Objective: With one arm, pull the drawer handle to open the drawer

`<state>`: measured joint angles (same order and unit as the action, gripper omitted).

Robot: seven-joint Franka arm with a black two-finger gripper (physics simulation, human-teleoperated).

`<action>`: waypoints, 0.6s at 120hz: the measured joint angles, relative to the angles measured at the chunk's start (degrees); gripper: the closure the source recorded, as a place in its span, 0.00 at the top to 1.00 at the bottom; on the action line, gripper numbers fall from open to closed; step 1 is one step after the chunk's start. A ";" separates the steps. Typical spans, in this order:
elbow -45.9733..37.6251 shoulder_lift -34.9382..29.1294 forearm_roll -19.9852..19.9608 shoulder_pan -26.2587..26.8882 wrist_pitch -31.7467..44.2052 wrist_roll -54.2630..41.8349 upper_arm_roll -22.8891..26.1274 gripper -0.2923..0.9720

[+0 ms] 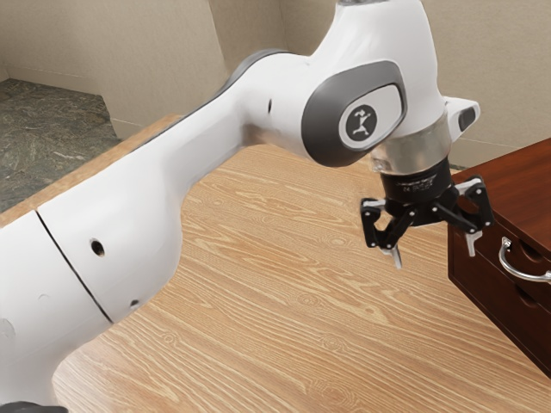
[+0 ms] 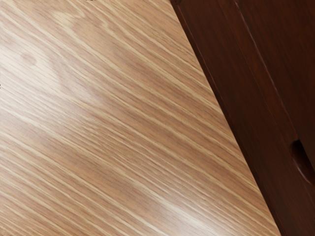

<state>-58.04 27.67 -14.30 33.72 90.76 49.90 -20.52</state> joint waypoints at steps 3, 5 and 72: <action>0.26 0.31 -0.10 -0.24 0.19 1.71 -0.11 0.75; 0.37 0.44 -0.17 -0.59 0.30 2.82 -0.14 0.75; 4.49 3.84 7.38 -15.53 1.99 33.71 18.32 0.74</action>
<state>-53.56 31.51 -6.92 18.20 92.75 83.61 -2.19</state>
